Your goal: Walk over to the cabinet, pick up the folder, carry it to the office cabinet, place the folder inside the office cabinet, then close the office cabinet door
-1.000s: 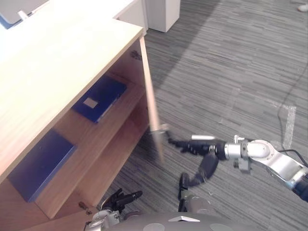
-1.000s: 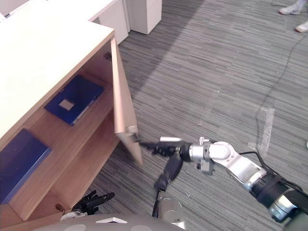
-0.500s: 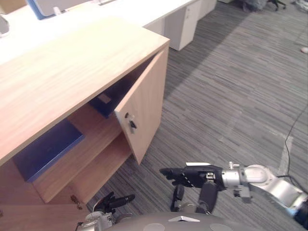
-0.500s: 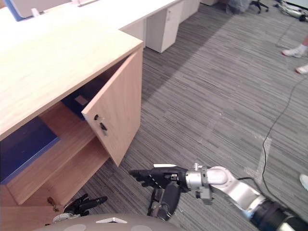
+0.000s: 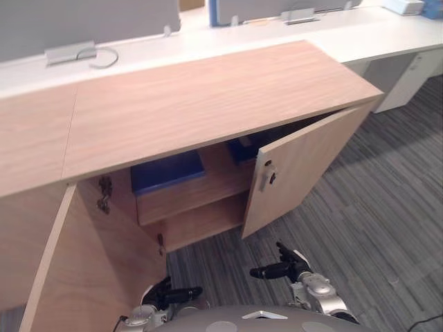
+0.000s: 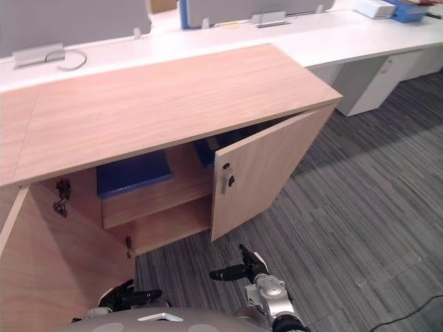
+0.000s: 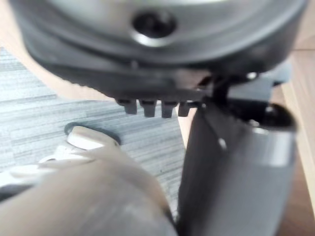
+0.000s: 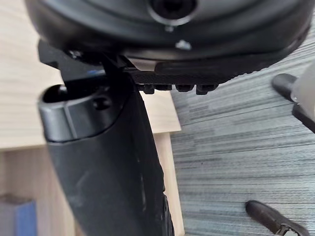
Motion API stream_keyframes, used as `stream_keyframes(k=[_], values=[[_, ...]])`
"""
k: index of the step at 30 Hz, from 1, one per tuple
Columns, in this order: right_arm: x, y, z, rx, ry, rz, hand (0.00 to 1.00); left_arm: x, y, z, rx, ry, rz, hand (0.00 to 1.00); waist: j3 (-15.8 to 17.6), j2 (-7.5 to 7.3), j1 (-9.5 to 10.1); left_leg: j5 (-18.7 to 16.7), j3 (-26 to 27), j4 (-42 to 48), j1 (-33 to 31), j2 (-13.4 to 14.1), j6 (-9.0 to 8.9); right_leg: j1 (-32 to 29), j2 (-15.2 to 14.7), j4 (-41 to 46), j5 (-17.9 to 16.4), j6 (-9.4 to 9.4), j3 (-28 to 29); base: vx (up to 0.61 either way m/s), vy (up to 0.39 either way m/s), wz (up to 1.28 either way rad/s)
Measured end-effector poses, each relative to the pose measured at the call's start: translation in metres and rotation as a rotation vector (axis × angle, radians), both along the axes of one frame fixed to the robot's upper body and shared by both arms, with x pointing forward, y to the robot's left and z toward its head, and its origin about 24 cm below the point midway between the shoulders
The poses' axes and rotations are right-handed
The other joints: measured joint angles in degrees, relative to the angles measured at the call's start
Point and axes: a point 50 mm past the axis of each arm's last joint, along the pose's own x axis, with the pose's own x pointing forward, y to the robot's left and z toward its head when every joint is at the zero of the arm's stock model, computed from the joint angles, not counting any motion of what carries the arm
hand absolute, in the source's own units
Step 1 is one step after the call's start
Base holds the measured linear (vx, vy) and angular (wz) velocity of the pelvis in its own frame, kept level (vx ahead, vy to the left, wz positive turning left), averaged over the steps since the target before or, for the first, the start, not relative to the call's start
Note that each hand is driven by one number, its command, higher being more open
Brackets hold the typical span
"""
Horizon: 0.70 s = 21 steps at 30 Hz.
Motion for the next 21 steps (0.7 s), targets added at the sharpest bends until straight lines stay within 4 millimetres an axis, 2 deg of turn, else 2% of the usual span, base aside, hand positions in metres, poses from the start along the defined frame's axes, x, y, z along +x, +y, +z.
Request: stream_keyframes(k=[2,3,4,5,6,8,10,11,12,13,15,17,20,21], values=[[-0.013,-0.007,-0.007,-0.008,0.053,-0.119,1.0,0.004,0.002,0.001,0.019,-0.009,0.005,1.0,0.29,-0.51,-0.12,0.19,-3.33,0.54,-0.44,-0.41,-0.07,-0.66,0.74,3.12,-0.38,-0.82,5.75,0.04,-0.003,0.89],[-0.026,-0.01,-0.012,-0.006,0.1,-0.203,1.0,0.007,0.0,0.002,0.027,-0.016,0.011,1.0,0.6,-0.18,-0.19,0.3,-6.14,0.88,-0.64,-0.09,-0.16,-1.26,2.0,4.93,-3.14,-1.97,10.85,0.04,-0.065,0.75],[-0.034,-0.01,-0.015,-0.001,0.119,-0.247,1.0,0.008,0.002,0.002,0.036,-0.019,0.016,1.0,0.49,-0.6,-0.31,0.35,-7.3,1.04,-0.85,-0.17,-0.34,-0.86,3.05,4.57,-5.33,-1.41,13.78,0.05,-0.194,1.29],[-0.046,-0.009,-0.019,0.006,0.153,-0.298,1.0,0.017,0.008,0.005,0.065,-0.038,0.03,1.0,0.61,-2.35,-0.71,0.28,-11.16,1.58,-2.21,-1.46,-1.58,0.76,5.19,3.17,-9.43,-1.06,19.26,0.03,-0.223,1.04],[-0.049,-0.01,-0.02,0.006,0.162,-0.305,1.0,0.018,0.008,0.005,0.068,-0.042,0.033,1.0,0.58,-2.63,-0.85,0.24,-12.02,1.76,-2.68,-1.68,-1.8,1.28,5.43,2.87,-9.94,-0.36,19.96,0.02,-0.224,1.2],[-0.054,-0.007,-0.022,0.031,0.185,-0.377,1.0,0.031,0.009,0.009,0.07,-0.081,0.063,1.0,1.07,-3.93,-1.2,0.74,-15.65,1.62,-3.91,-1.92,-3.58,2.58,6.1,2.38,-14.01,3.71,20.71,-0.03,-0.233,0.86],[-0.055,-0.003,-0.023,0.045,0.187,-0.392,1.0,0.03,0.012,0.009,0.07,-0.092,0.11,1.0,1.11,-4.55,-0.95,1.61,-16.85,-0.69,-3.72,-0.11,-5.52,4.69,7.29,-0.29,-17.52,5.64,18.1,-0.08,-0.328,0.36],[-0.056,-0.002,-0.024,0.048,0.192,-0.395,1.0,0.029,0.011,0.009,0.068,-0.096,0.125,1.0,1.16,-4.57,-0.78,1.96,-17.06,-1.53,-3.63,0.7,-6.19,5.16,7.85,-1.23,-18.49,6.06,17.68,-0.12,-0.345,0.23],[-0.056,-0.005,-0.023,0.051,0.188,-0.413,1.0,0.03,0.005,0.008,0.043,-0.1,0.169,1.0,1.56,-3.25,-0.9,3.64,-18.45,-4.07,-3.55,3.44,-7.77,5.5,10.11,-1.99,-18.96,5.81,15.72,-0.11,-0.261,0.34],[-0.057,-0.006,-0.023,0.05,0.189,-0.422,1.0,0.029,0.003,0.008,0.03,-0.101,0.184,1.0,1.56,-3.2,-1.16,4.78,-18.4,-5.44,-3.42,4.24,-7.96,5.46,10.71,-1.92,-19.25,5.27,14.84,-0.15,-0.29,0.6],[-0.062,-0.01,-0.024,0.045,0.196,-0.453,1.0,0.029,-0.004,0.006,0.005,-0.102,0.199,1.0,1.55,-3.38,-1.83,9.13,-18.11,-9.77,-3.32,6.04,-7.66,5.57,11.56,-0.92,-20.11,3.78,11.64,-0.09,-0.163,0.82],[-0.064,-0.012,-0.024,0.037,0.201,-0.456,1.0,0.03,-0.005,0.007,-0.012,-0.112,0.222,1.0,1.99,-4.01,-1.65,12.55,-16.04,-12.11,-3.35,6.54,-6.52,5.6,11.7,-0.1,-20.59,3.01,9.75,-0.03,-0.121,0.63],[-0.065,-0.015,-0.024,0.032,0.195,-0.471,1.0,0.03,-0.007,0.006,-0.019,-0.114,0.24,1.0,2.34,-4.32,-1.68,18.42,-7.68,-15.27,-3.51,6.13,-3.69,5.71,10.63,0.84,-20.96,2.56,7.07,-0.01,-0.06,0.53],[-0.064,-0.016,-0.024,0.034,0.189,-0.482,1.0,0.032,-0.007,0.008,-0.027,-0.127,0.261,1.0,2.74,-4.38,-1.72,21.4,-1.56,-16.52,-3.76,5.68,-1.21,5.87,9.44,1.13,-20.98,2.47,5.55,-0.04,0.003,0.74]])
